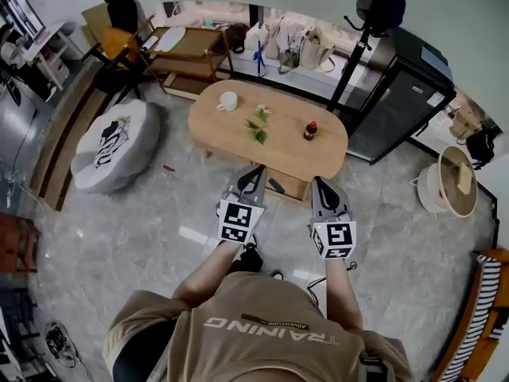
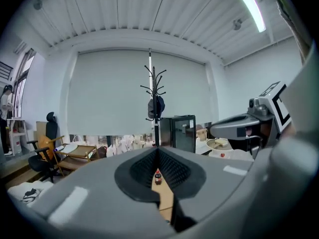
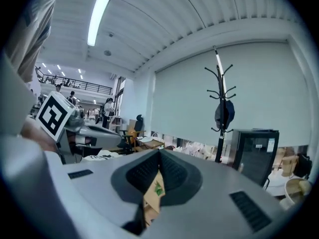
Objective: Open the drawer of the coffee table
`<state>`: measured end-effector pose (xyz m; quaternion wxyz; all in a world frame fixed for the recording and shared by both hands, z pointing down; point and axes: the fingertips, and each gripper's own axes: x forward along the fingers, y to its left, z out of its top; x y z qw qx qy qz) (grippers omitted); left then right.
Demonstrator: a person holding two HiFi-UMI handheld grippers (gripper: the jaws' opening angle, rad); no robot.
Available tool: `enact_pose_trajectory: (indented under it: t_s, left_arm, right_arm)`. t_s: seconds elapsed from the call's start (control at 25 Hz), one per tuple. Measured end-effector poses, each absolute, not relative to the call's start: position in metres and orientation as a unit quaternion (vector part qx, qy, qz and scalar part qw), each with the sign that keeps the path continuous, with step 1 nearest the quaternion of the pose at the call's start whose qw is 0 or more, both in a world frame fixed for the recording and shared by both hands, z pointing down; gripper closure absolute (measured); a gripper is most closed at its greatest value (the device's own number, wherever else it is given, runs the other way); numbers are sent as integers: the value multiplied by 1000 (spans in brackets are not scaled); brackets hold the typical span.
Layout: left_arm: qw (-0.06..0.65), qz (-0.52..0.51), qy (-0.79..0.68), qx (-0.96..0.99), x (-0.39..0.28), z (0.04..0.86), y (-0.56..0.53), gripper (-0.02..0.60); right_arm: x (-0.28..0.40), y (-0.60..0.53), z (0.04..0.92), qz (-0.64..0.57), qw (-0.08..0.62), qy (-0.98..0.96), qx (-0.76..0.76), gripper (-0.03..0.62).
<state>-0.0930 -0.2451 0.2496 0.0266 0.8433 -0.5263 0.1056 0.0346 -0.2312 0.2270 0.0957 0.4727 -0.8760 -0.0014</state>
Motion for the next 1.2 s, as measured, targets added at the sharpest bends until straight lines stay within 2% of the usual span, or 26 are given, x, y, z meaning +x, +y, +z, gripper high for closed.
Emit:
enact_pose_trajectory:
  t_s: [0.2,0.68,1.2]
  left_arm:
    - [11,66,-522,850,-100,220,-264,575]
    - [-8,78,-486,871,-117,203,-290,575]
    - [-1,65,-474,878,-75,185,-293,575]
  right_arm:
    - [40,-246,199,9,81,-867,491,589]
    - [38,-268,187,-5,79,-853,516,589]
    - [46,-275,166,-24,72,-866,495,589]
